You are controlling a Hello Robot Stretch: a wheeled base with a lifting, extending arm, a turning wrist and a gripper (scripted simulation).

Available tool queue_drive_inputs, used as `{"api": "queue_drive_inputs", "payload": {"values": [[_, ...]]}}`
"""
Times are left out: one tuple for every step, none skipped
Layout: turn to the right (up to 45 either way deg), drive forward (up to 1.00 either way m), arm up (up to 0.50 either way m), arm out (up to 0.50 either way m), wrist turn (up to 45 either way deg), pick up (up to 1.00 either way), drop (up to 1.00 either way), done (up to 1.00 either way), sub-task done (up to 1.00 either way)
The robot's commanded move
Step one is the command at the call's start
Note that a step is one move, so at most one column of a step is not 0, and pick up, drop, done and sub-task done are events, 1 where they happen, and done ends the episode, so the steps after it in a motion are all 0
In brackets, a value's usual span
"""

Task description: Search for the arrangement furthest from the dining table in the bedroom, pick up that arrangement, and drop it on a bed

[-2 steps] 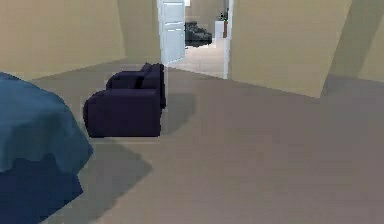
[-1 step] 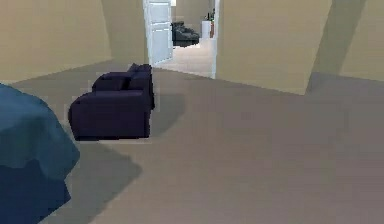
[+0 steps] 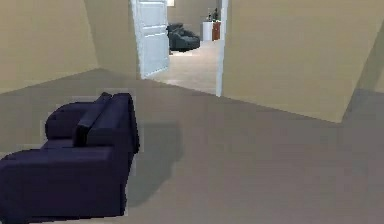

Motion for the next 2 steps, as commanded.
{"api": "queue_drive_inputs", "payload": {"values": [[0.0, 1.00, 0.00, 0.00, 0.0, 0.00, 0.00, 0.00, 0.00], [0.0, 1.00, 0.00, 0.00, 0.0, 0.00, 0.00, 0.00, 0.00]]}}
